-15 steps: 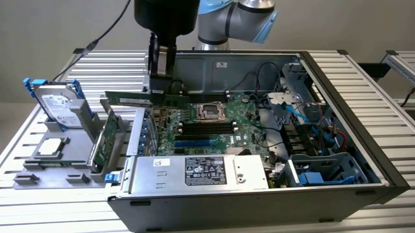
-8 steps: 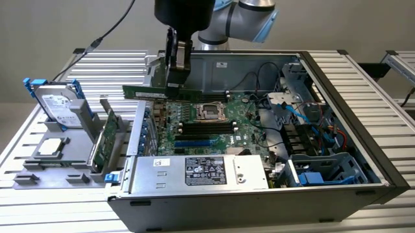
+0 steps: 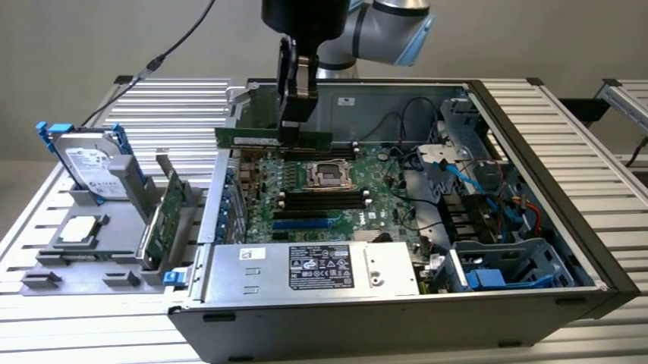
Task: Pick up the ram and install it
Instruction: 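Pick up the ram and move it above insertion slot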
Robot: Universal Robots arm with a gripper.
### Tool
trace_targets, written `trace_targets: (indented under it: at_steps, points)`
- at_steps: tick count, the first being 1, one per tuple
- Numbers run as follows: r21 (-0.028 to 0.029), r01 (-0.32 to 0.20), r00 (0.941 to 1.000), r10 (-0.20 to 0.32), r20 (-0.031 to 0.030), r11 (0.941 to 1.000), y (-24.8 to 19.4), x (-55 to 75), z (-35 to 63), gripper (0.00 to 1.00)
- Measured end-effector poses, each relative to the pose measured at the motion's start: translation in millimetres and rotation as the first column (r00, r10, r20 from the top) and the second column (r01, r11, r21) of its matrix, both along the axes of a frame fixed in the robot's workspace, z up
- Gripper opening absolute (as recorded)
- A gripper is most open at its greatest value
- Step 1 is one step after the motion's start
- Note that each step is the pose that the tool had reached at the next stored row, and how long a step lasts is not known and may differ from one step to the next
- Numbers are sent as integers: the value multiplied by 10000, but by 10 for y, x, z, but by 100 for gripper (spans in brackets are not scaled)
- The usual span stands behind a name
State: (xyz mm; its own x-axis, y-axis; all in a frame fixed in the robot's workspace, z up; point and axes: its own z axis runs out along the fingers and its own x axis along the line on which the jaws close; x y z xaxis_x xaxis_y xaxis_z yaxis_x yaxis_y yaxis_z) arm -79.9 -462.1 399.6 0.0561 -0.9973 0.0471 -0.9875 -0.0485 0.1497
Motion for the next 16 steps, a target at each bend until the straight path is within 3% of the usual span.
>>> trace_targets:
  at_steps: [4,7,10,12,16]
  points:
    - [56,0,9996,-1,266,10000,37,55,-2,13]
    - [140,-3,9988,-4,485,9999,54,96,-3,13]
    - [196,-5,9979,-8,649,9998,72,145,-6,13]
    - [212,-6,9977,-9,676,9998,97,185,-15,13]
    - [213,-6,9977,-8,676,9998,192,280,-59,13]
